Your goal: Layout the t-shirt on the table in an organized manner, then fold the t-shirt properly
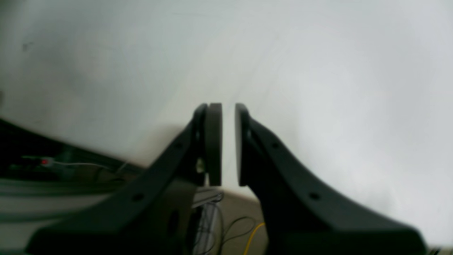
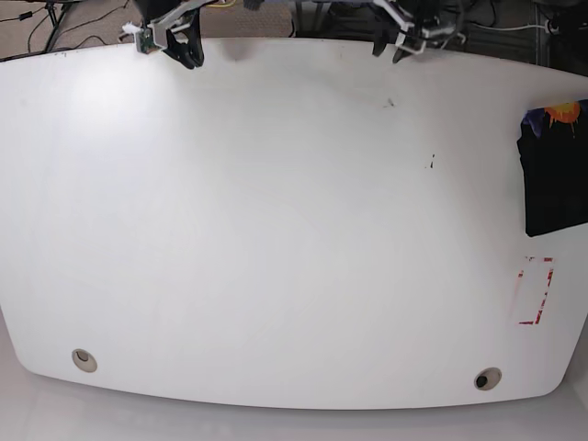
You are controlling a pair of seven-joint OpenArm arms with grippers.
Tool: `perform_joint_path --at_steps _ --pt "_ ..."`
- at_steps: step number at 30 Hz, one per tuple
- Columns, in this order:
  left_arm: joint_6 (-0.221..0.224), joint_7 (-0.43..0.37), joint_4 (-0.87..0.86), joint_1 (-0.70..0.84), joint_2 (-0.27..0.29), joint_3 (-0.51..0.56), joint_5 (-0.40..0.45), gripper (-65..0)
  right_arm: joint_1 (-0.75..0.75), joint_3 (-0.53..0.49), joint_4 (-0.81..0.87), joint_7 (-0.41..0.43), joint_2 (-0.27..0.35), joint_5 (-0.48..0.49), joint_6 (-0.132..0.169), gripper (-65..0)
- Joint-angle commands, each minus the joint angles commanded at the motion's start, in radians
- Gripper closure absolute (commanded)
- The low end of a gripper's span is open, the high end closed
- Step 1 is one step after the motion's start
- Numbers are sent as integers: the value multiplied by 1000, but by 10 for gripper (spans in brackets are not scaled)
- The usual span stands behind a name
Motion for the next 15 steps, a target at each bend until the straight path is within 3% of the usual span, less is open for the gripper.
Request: perform_joint_path --at_steps 4,7,11,15 --pt "0 0 -37 77 -18 -3 -17 -172 -86 -25 -23 0 0 25 0 -59" --pt "0 0 -106 110 -71 0 -94 -172 -127 -92 -98 0 6 23 0 -59" --pt "0 0 -224 104 -124 3 -178 -172 -112 -144 -232 5 28 11 0 -59" --pt "3 -2 -367 12 -144 3 -204 -172 -31 -181 -402 11 61 -46 -8 -57"
